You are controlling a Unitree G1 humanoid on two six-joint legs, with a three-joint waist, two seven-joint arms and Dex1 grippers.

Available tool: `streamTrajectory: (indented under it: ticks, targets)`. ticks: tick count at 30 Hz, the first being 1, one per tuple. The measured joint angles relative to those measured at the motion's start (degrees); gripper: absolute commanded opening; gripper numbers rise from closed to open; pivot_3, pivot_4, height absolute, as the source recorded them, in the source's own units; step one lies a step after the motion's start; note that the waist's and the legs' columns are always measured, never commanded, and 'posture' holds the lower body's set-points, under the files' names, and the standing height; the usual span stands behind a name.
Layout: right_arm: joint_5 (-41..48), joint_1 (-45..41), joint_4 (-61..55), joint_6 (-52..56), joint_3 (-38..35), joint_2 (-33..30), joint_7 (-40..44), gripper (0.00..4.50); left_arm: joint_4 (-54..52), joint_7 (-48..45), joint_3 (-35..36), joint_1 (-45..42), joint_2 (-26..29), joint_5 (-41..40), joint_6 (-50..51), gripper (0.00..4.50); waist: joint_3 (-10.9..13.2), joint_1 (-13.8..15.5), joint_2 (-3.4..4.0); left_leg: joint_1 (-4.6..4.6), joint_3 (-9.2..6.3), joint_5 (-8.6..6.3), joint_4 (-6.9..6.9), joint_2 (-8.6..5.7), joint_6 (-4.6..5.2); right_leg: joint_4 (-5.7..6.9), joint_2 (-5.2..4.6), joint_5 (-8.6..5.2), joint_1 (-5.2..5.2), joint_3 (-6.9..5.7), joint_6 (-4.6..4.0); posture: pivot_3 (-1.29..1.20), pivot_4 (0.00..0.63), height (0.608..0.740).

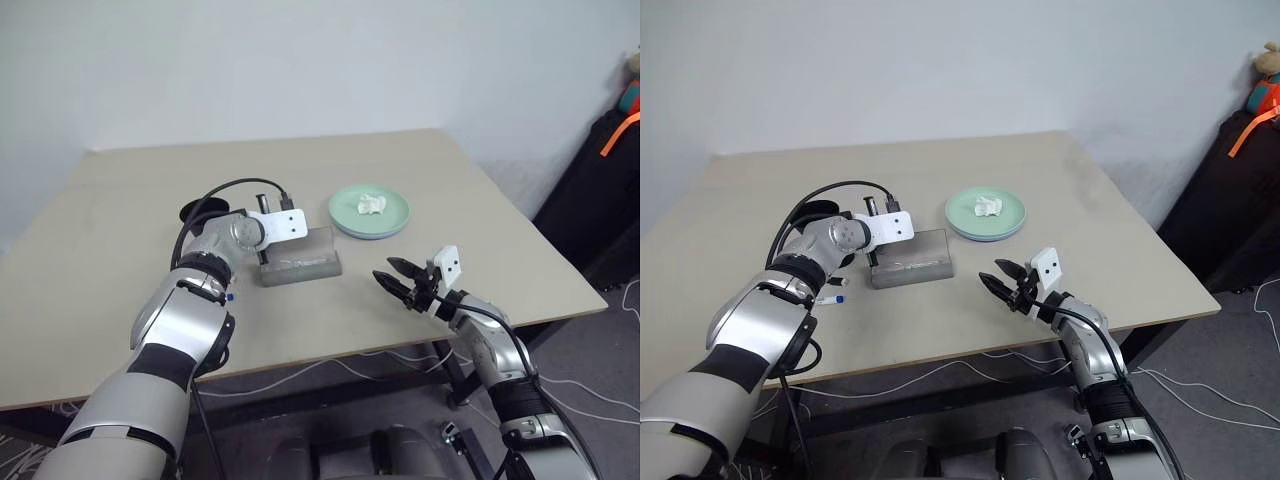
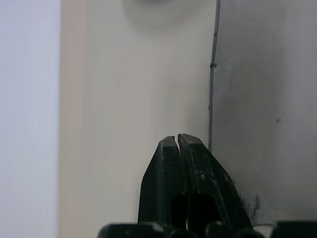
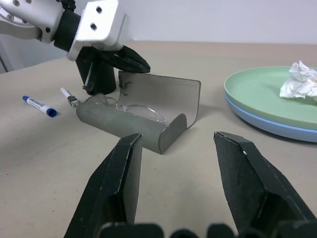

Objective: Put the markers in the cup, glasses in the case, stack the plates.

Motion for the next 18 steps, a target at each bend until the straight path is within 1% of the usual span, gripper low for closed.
streamTrajectory:
  ticks: [7, 12, 18]
  targets:
    - [-0.01, 0.37, 0.0, 0.0, 0.06, 0.16, 0.09, 2.5, -2.25, -13.16, 4.56, 0.82, 2.48, -5.75, -0.01, 0.03, -0.01, 0.0, 0.0, 0.03, 0.0, 0.02, 0.02, 0.0, 0.04, 0.01, -0.01, 0.0, 0.04, 0.0, 0.0, 0.0, 0.0, 0.74]
    - [-0.02, 0.28, 0.02, 0.01, 0.42, 0.28, 0.36, 2.5, -3.14, -21.7, 5.24, 3.97, 3.11, -7.87, -0.46, 0.03, 0.0, -0.03, -0.01, -0.02, 0.0, 0.11, 0.03, 0.01, 0.18, 0.03, 0.02, 0.0, -0.02, 0.01, -0.01, 0.0, 0.0, 0.74]
    - [-0.02, -1.08, 0.17, 0.04, 0.89, 0.42, 0.91, 2.5, -7.36, -31.09, 5.75, 5.66, 5.77, -10.51, -2.79, 0.03, 0.0, -0.01, -0.02, -0.03, 0.03, 0.11, 0.03, 0.01, 0.19, 0.02, 0.01, 0.0, -0.03, 0.04, -0.01, 0.0, 0.0, 0.74]
